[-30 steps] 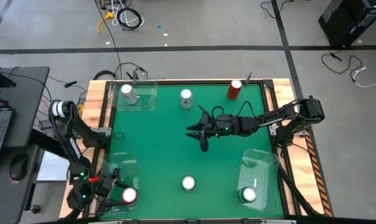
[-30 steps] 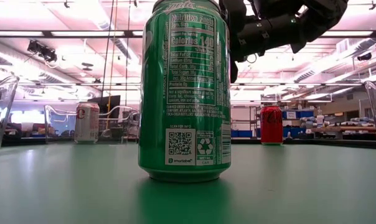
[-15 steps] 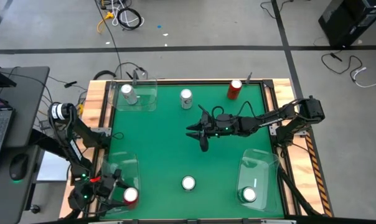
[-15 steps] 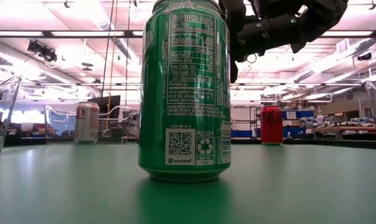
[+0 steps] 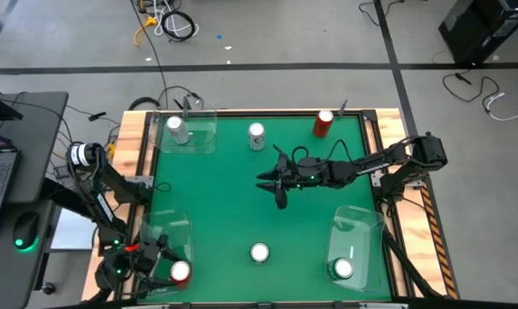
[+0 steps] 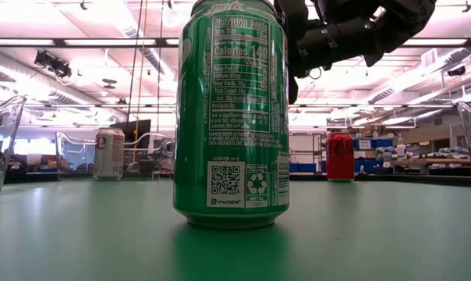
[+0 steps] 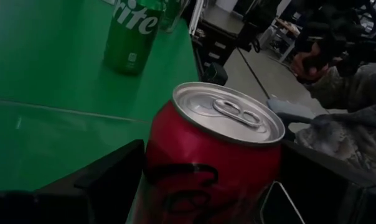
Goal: Sort soda cans
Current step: Put the left red-black soda can into the bottom left transparent bin
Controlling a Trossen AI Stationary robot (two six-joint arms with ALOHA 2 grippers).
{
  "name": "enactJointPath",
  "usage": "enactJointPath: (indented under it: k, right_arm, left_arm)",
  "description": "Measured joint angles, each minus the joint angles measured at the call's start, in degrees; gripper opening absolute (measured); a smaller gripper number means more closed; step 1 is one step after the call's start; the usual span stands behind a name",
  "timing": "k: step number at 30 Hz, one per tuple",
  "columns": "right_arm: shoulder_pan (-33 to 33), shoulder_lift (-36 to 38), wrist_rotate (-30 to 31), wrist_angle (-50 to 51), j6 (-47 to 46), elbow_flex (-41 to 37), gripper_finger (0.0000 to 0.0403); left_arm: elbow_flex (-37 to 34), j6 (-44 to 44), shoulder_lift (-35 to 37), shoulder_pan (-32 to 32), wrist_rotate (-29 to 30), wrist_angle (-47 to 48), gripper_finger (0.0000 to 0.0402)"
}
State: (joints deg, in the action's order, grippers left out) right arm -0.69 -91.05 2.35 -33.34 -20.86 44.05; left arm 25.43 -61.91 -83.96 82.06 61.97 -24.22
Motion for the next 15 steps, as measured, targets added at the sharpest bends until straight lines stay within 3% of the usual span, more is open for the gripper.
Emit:
enactJointPath:
  k: [8, 15]
  right_arm:
    - [0.0, 0.0, 0.0, 0.0, 0.0, 0.0, 0.014]
    - [0.0, 0.0, 0.0, 0.0, 0.3, 0.0, 0.014]
  left_arm:
    - [0.1, 1.1, 1.1, 0.0, -1.0, -3.2, 0.0362]
    - [2.2, 8.3, 3.0, 0.1, -2.1, -3.7, 0.0362]
